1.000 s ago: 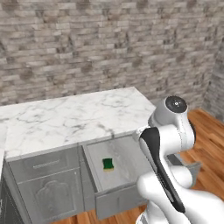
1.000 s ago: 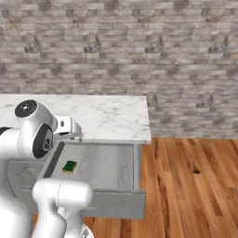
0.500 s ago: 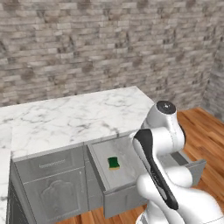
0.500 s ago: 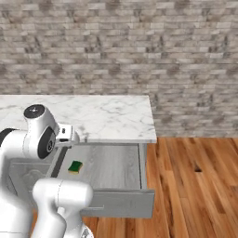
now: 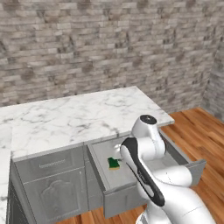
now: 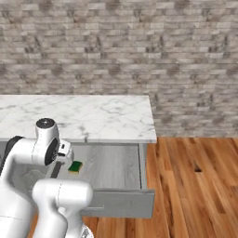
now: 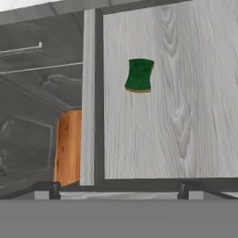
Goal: Restock the sink supplies by placing the sponge and soap dispenser on the counter and next to the sink. Make sure the soap dispenser is upright.
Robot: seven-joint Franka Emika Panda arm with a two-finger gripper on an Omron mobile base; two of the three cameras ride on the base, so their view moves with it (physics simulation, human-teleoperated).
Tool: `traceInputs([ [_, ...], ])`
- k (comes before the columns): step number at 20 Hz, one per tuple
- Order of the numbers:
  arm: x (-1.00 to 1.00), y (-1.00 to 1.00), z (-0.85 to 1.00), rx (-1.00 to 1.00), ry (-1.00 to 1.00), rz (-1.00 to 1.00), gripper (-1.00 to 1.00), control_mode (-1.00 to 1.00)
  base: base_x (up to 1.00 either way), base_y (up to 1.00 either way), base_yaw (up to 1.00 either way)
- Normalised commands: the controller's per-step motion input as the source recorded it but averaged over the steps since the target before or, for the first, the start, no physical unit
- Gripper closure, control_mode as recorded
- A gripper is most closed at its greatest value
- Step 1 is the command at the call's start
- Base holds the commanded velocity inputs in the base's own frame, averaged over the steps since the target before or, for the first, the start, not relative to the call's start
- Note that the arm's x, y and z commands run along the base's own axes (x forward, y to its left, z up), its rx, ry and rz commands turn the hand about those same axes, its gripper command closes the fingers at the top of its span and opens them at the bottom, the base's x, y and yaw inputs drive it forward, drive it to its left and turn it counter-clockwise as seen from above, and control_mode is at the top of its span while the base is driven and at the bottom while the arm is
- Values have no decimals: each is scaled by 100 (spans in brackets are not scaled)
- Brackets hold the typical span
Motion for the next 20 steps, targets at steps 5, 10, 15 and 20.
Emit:
traceInputs([
  [5, 3, 18, -47, 0, 5, -7, -100, -100, 0, 0, 0],
  [10, 8, -1, -17, -1, 2, -7, -100, -100, 0, 0, 0],
  [15, 36, -2, -41, -1, 8, -9, -100, -100, 0, 0, 0],
  [20, 40, -1, -43, 0, 9, -9, -100, -100, 0, 0, 0],
])
